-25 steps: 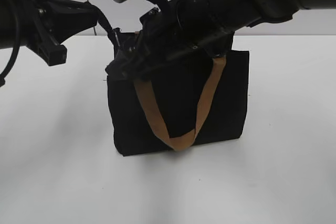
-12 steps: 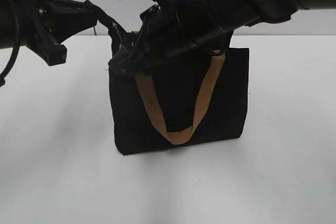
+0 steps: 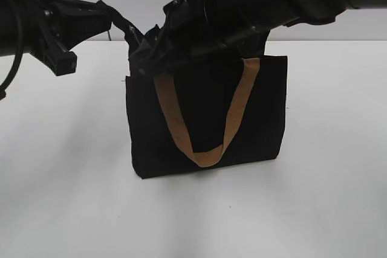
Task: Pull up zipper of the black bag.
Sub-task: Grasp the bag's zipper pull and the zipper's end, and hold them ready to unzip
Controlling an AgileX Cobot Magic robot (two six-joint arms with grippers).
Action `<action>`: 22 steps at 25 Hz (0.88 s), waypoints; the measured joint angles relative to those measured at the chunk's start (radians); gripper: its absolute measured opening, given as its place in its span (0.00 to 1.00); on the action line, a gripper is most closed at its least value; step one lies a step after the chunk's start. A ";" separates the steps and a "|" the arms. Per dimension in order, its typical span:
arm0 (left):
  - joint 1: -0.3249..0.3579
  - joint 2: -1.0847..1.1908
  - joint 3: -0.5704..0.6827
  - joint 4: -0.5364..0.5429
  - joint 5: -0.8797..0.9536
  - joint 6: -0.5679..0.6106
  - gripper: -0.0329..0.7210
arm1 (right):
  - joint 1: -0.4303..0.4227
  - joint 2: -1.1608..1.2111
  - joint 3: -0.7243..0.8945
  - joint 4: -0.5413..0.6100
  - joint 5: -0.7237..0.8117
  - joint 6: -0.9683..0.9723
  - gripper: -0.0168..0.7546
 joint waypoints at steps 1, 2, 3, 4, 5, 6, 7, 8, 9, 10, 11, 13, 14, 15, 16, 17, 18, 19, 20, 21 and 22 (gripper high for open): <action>0.000 0.000 0.000 0.000 0.001 0.000 0.14 | 0.000 -0.007 0.001 0.000 -0.001 0.000 0.38; 0.000 0.000 0.000 0.000 0.002 0.000 0.14 | 0.000 -0.016 0.002 -0.001 -0.001 0.000 0.39; 0.000 0.000 0.000 0.000 0.003 0.000 0.14 | 0.000 -0.026 0.002 -0.004 -0.003 0.000 0.40; 0.000 0.000 0.000 0.000 0.003 0.000 0.14 | 0.000 -0.032 0.002 -0.007 -0.005 0.000 0.41; 0.000 0.000 0.000 0.000 0.003 0.000 0.14 | 0.000 -0.032 0.002 -0.010 -0.010 0.000 0.43; 0.000 0.000 0.000 0.000 0.003 0.000 0.14 | 0.000 -0.032 0.002 -0.012 -0.013 0.000 0.45; 0.000 0.000 0.000 0.000 0.004 0.000 0.14 | 0.000 -0.027 0.002 -0.015 -0.014 0.000 0.47; 0.000 0.000 0.000 0.000 0.005 0.000 0.14 | 0.000 -0.022 0.002 -0.014 -0.016 0.000 0.48; 0.000 0.000 0.000 0.000 0.006 0.000 0.14 | 0.000 -0.014 0.002 -0.015 -0.016 0.000 0.49; 0.000 0.000 0.000 0.000 0.005 0.000 0.14 | 0.000 -0.006 0.002 -0.015 -0.018 0.000 0.50; 0.000 0.000 0.000 0.000 0.005 0.000 0.14 | 0.000 0.000 0.002 -0.015 -0.020 0.000 0.50; 0.000 0.000 0.000 0.000 0.006 0.000 0.14 | 0.000 0.009 0.002 -0.016 -0.038 0.000 0.50; 0.000 0.000 0.000 0.000 0.006 0.000 0.14 | 0.000 0.014 0.002 -0.016 -0.048 0.000 0.51; 0.000 0.000 0.000 0.000 0.006 0.000 0.14 | 0.000 0.016 0.002 -0.016 -0.061 0.000 0.51; 0.000 0.000 0.000 0.000 0.006 0.000 0.14 | 0.000 0.018 0.002 -0.016 -0.070 0.000 0.51; 0.000 0.000 0.000 0.000 0.006 0.000 0.14 | 0.000 0.019 0.002 -0.016 -0.075 0.000 0.52; 0.000 0.000 0.000 0.000 0.006 0.000 0.14 | 0.000 0.022 0.002 -0.016 -0.075 0.000 0.53; 0.000 0.000 0.000 0.000 0.006 0.000 0.14 | 0.000 0.025 0.002 -0.016 -0.075 0.000 0.54; 0.000 0.000 0.000 0.000 0.006 0.000 0.14 | 0.000 0.027 0.002 -0.016 -0.073 0.000 0.55; 0.000 0.000 0.000 0.000 0.007 0.000 0.14 | 0.000 0.028 0.002 -0.016 -0.071 0.000 0.56; 0.000 0.000 0.000 0.000 0.007 0.000 0.14 | 0.000 0.028 0.002 -0.014 -0.068 0.000 0.56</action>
